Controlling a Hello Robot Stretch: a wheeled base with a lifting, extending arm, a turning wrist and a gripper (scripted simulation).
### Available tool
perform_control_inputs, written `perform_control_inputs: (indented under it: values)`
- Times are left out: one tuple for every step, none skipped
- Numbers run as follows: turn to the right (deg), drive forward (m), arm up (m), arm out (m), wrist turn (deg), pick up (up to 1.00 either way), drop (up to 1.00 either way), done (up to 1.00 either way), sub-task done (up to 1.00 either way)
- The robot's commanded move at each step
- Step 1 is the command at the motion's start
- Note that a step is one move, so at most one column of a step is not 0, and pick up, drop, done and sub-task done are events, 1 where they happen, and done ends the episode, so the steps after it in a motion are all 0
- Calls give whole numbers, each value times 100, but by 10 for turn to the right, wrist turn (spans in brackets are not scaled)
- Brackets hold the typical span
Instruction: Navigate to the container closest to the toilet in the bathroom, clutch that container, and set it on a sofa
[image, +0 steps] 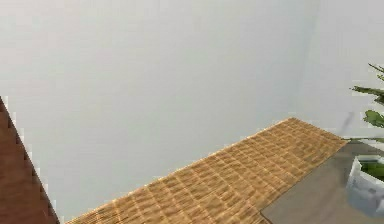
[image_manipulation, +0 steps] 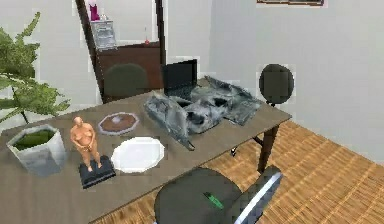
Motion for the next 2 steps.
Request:
perform_control_inputs:
  values:
    - [0,85,0,0,0,0,0,0,0]
    - [450,0,0,0,0,0,0,0,0]
